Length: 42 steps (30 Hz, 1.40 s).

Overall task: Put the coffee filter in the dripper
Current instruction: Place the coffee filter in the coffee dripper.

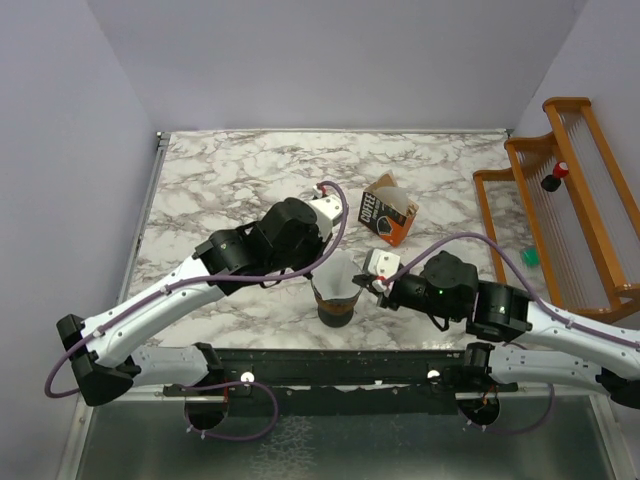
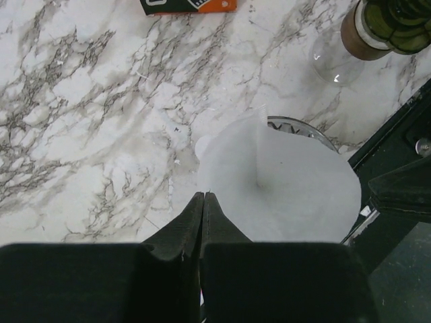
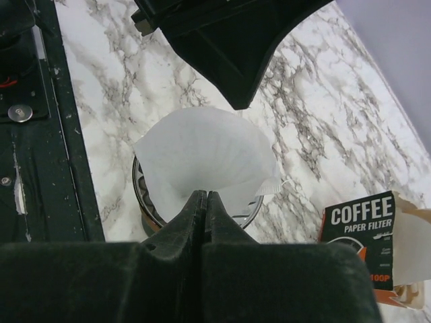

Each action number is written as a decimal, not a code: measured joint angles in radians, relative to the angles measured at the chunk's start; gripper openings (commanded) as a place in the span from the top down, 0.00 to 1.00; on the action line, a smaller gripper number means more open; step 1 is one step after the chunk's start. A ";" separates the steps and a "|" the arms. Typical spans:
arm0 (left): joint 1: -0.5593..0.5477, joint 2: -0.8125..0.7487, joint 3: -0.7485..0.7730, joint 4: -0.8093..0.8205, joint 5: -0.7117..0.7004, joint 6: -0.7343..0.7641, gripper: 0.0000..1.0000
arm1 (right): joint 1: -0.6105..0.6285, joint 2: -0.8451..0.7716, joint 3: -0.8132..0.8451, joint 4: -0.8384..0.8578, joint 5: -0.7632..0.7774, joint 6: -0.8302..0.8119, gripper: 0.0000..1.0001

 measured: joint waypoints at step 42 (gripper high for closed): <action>0.089 -0.110 -0.217 0.134 0.084 -0.029 0.71 | 0.000 -0.014 -0.171 0.187 0.087 0.143 0.62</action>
